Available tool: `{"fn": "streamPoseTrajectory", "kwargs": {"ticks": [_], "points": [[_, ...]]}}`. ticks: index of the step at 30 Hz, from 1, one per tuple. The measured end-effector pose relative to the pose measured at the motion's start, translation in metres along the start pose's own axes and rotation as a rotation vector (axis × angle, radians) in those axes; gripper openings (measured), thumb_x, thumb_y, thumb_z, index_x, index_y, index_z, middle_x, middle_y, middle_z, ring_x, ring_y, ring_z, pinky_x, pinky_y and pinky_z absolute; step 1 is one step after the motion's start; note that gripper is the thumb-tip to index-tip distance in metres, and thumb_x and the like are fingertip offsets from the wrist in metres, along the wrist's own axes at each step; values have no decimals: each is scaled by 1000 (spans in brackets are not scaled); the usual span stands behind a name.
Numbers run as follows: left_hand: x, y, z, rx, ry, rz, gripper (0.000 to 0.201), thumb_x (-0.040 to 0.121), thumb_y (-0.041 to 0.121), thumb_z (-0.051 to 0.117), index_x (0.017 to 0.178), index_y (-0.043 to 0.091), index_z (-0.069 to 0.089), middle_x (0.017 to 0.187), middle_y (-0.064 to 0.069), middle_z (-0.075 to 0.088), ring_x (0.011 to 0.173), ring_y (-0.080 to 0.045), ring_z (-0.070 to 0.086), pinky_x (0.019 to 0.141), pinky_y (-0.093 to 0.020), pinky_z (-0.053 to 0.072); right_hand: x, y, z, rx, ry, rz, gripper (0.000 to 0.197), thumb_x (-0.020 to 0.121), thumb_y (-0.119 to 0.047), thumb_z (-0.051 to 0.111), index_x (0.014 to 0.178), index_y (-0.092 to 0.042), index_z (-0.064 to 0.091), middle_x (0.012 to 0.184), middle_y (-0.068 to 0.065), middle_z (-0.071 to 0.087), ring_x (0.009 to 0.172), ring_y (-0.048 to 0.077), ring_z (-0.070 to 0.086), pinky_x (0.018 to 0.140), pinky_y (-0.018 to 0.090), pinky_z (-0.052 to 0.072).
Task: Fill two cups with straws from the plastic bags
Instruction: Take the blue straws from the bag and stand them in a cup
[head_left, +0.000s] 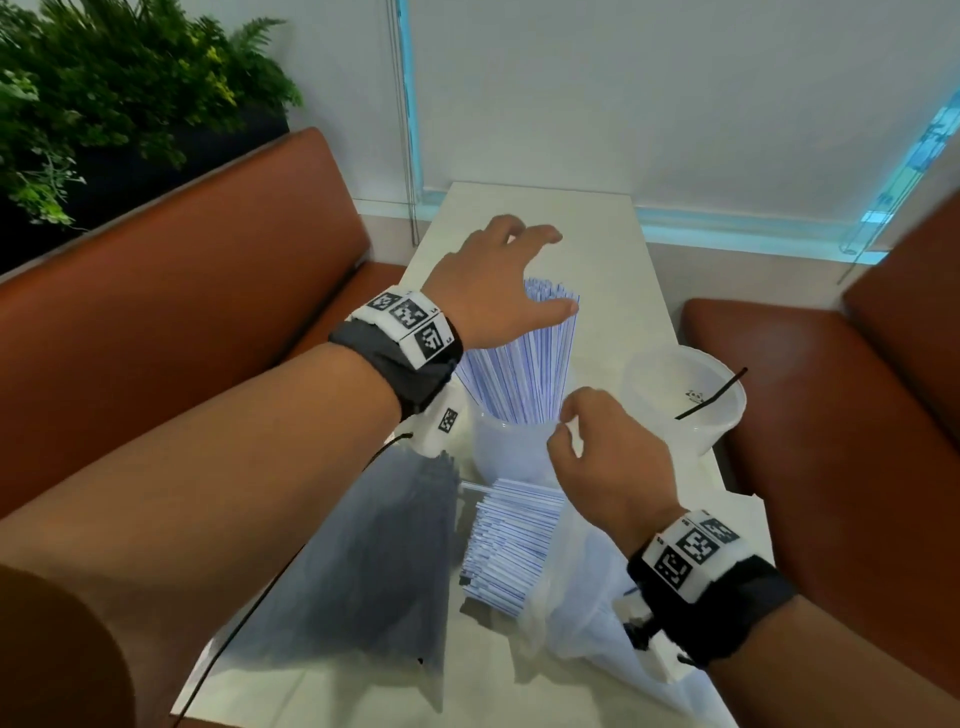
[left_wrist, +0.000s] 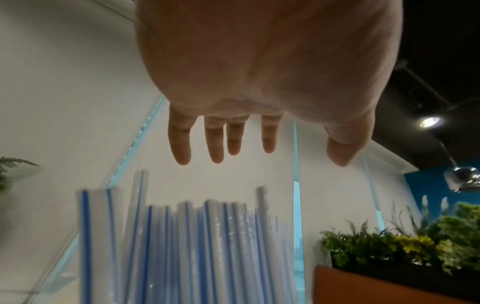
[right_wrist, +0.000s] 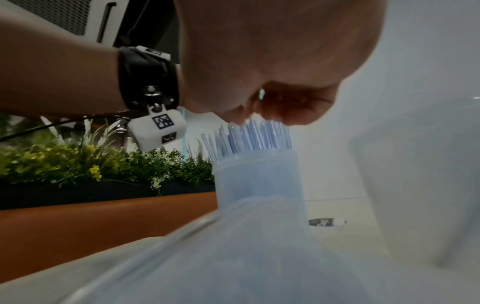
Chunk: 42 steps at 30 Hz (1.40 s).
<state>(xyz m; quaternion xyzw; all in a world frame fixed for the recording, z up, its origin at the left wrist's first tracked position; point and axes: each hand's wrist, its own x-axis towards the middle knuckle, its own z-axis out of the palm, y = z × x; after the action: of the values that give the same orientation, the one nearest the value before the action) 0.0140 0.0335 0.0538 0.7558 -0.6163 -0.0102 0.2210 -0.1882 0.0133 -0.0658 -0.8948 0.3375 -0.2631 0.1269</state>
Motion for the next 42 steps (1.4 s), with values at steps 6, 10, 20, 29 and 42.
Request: {"fn": "streamPoseTrajectory", "kwargs": {"ticks": [6, 10, 20, 29, 42], "points": [[-49, 22, -3, -60, 266, 116, 34, 86, 57, 57, 107, 31, 60, 103, 11, 50, 91, -8, 53, 77, -27, 42, -13, 26, 19, -353, -547, 440, 64, 81, -79, 34, 108, -22, 46, 87, -6, 58, 71, 21, 51, 60, 34, 35], [-90, 23, 50, 25, -215, 133, 20, 95, 45, 51, 82, 31, 57, 79, 14, 51, 72, -6, 53, 65, -30, 39, -18, 29, 25, -277, -599, 435, 29, 86, -51, 50, 80, -23, 50, 76, -8, 50, 72, 21, 54, 55, 29, 30], [-117, 18, 149, 235, -660, 206, 43, 98, 28, 54, 136, 9, 52, 129, -9, 54, 117, -30, 51, 95, -44, 49, -11, 24, 20, -73, -611, 374, 34, 99, -11, 41, 65, -15, 36, 75, -1, 39, 79, 25, 45, 69, 31, 34], [-109, 24, 163, 328, -653, 168, 26, 96, 17, 51, 119, 9, 61, 114, -10, 60, 101, -32, 62, 69, -34, 39, -16, 25, 17, -56, -591, 350, 30, 100, -9, 38, 70, -9, 38, 73, -2, 28, 84, 27, 47, 69, 31, 31], [-131, -69, 89, 384, -501, 107, 21, 100, 43, 46, 114, 30, 54, 98, 3, 67, 89, -23, 66, 76, -35, 51, -11, 37, 24, 126, -467, 437, 32, 97, -26, 44, 129, -27, 47, 80, -3, 64, 72, 13, 58, 67, 33, 41]]}}
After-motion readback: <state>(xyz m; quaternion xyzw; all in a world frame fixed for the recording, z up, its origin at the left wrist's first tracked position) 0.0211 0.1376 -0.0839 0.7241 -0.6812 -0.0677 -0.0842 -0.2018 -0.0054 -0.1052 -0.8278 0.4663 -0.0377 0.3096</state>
